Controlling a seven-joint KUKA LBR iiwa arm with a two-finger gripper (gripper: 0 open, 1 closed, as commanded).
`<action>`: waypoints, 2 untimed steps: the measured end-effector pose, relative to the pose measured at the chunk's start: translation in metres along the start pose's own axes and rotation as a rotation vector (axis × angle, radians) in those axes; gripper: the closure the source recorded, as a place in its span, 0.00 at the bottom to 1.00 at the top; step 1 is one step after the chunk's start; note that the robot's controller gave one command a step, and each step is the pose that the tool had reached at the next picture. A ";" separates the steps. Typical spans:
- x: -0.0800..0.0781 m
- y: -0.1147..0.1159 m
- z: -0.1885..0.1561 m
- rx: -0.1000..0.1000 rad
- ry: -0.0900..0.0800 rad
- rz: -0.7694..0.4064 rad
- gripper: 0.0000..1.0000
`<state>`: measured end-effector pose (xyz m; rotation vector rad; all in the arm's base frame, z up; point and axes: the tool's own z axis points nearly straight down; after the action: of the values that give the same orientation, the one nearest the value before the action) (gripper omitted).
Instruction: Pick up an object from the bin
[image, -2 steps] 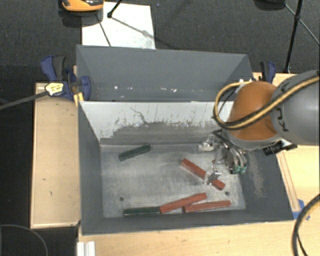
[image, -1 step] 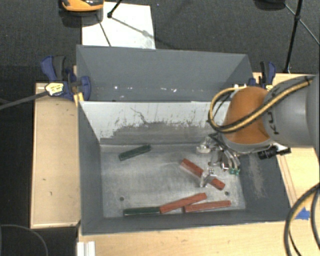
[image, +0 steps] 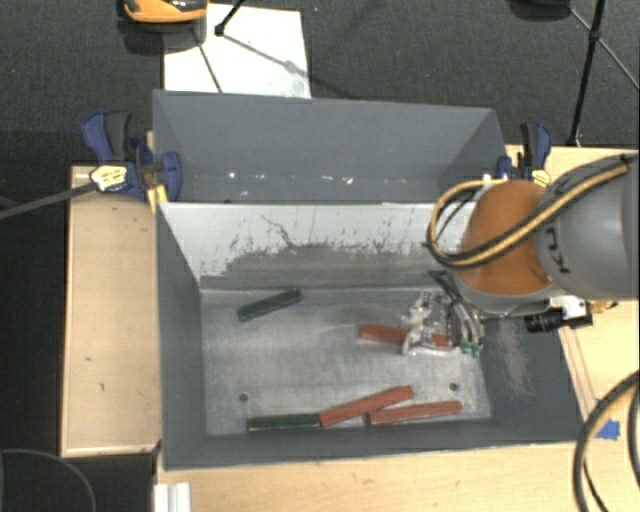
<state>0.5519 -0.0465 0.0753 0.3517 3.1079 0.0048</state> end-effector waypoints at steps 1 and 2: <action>0.000 0.000 0.000 0.000 0.000 0.000 1.00; 0.001 0.000 -0.003 0.001 0.004 -0.002 1.00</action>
Offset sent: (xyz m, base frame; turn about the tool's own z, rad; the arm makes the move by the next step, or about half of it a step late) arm 0.0000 0.0000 0.0299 0.0000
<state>0.5509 -0.0464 0.0782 0.3497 3.1124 0.0039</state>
